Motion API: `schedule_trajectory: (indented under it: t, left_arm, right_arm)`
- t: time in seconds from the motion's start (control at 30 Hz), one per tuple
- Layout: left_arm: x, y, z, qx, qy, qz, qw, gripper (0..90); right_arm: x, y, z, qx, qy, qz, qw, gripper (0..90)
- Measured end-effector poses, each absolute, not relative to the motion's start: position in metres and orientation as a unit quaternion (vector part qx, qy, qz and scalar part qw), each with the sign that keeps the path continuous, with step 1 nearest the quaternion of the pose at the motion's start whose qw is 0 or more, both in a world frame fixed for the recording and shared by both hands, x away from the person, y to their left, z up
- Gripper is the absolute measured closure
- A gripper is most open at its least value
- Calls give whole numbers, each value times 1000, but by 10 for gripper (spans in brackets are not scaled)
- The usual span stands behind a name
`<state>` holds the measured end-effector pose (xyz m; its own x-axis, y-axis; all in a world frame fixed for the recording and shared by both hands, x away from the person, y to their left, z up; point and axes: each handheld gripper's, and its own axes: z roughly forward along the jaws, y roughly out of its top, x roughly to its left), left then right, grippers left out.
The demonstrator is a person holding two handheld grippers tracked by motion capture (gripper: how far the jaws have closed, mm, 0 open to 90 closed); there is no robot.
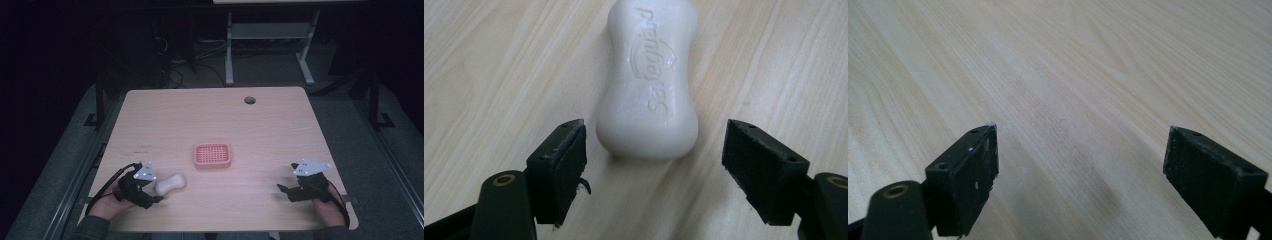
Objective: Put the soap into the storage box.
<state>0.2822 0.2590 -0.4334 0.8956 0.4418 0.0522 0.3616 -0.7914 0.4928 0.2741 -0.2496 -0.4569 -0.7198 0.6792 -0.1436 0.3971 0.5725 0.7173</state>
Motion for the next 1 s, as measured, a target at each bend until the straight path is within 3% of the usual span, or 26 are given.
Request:
schedule_trajectory:
  t: [1.0]
  left_arm:
    - [300,232,-433,953,203,70,216,305]
  right_arm:
    - [273,-253,-456,315,860,343,209,138]
